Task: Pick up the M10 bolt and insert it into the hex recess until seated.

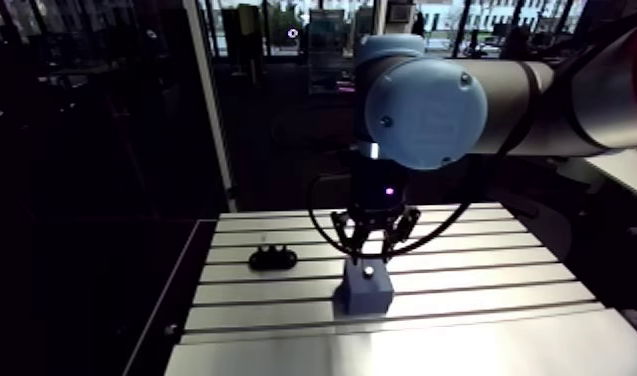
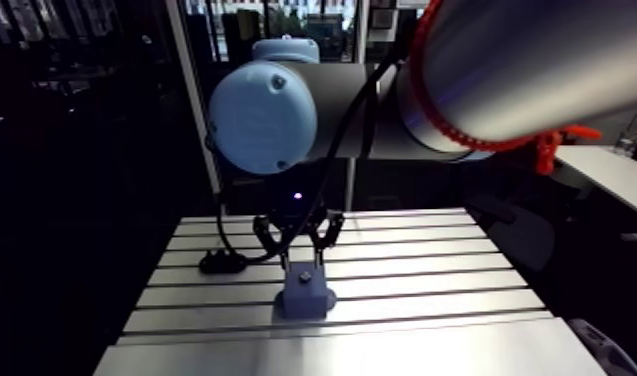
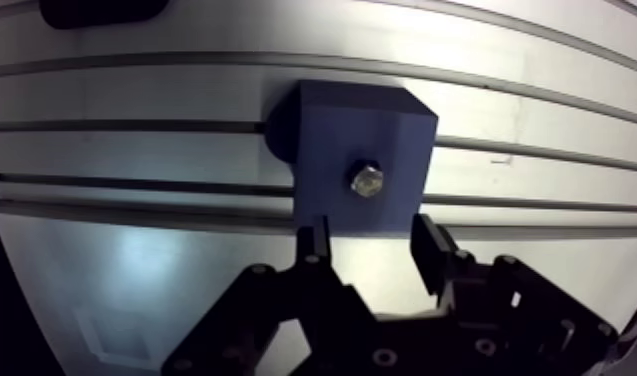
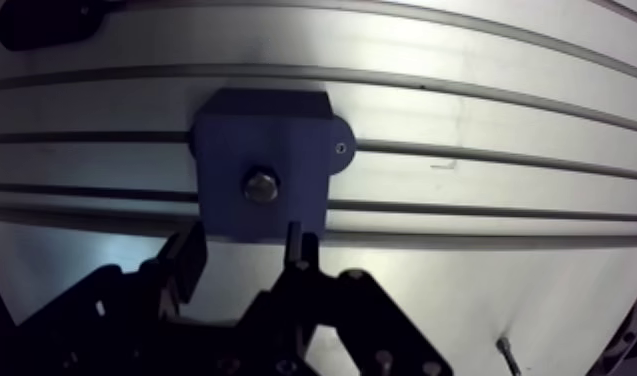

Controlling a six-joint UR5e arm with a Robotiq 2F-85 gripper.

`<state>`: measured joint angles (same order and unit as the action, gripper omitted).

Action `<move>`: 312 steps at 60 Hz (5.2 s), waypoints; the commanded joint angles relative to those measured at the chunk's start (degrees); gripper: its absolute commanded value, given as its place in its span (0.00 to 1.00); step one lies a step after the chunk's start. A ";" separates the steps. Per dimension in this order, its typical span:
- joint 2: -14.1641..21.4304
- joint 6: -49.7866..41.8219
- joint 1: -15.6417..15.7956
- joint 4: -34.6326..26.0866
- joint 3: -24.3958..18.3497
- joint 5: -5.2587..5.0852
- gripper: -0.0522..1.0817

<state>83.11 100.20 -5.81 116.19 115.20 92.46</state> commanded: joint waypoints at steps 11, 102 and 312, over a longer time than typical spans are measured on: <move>-1.28 0.55 -0.60 1.36 0.08 0.22 0.48; -2.47 6.88 -0.87 4.27 1.72 -0.59 0.51; -2.91 8.21 -1.14 7.35 2.80 -1.37 0.62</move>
<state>80.20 108.33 -6.95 123.53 117.95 91.02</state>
